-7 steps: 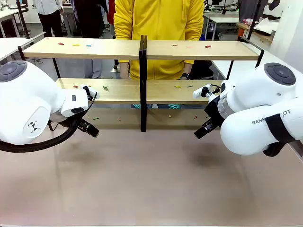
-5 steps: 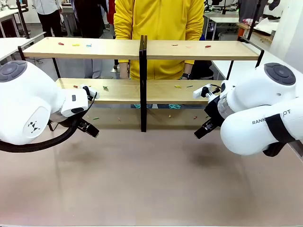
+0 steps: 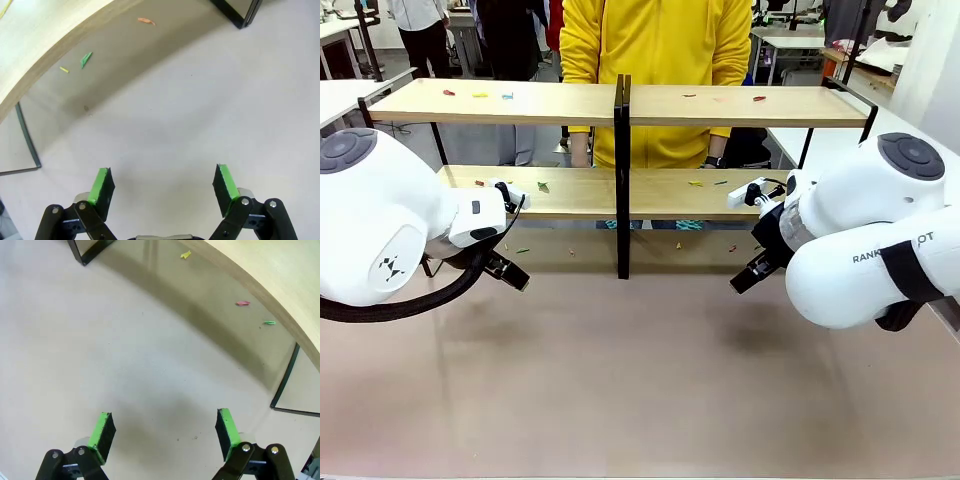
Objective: Clean the shelves.
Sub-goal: Pick up the Duster when the human hands it over.
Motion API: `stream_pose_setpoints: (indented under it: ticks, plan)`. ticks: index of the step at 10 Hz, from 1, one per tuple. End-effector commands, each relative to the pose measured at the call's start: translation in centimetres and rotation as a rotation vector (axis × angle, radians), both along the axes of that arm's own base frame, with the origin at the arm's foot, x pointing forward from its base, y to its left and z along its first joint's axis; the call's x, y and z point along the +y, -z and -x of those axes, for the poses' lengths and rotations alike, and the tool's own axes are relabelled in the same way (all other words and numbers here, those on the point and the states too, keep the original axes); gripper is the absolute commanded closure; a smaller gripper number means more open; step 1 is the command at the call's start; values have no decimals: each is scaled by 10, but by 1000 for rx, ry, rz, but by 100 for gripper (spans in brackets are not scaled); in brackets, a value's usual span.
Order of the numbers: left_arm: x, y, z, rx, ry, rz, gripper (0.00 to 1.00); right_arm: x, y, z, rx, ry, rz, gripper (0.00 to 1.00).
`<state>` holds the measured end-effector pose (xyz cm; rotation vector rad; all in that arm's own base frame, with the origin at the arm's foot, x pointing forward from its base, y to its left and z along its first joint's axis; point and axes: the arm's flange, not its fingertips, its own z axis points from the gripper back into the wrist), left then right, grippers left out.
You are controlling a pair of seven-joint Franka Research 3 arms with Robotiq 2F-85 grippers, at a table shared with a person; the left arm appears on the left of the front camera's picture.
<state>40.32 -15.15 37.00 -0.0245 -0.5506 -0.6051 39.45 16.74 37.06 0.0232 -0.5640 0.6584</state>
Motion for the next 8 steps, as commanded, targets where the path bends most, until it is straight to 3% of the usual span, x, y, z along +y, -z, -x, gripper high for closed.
stream_pose_setpoints:
  ticks: [1,8]
  plan:
    - [0,0,0,0,1,0,0,0,0,0,0,0,0,0]
    - [0,0,0,0,0,0,0,0,0,0,0,0,0,0]
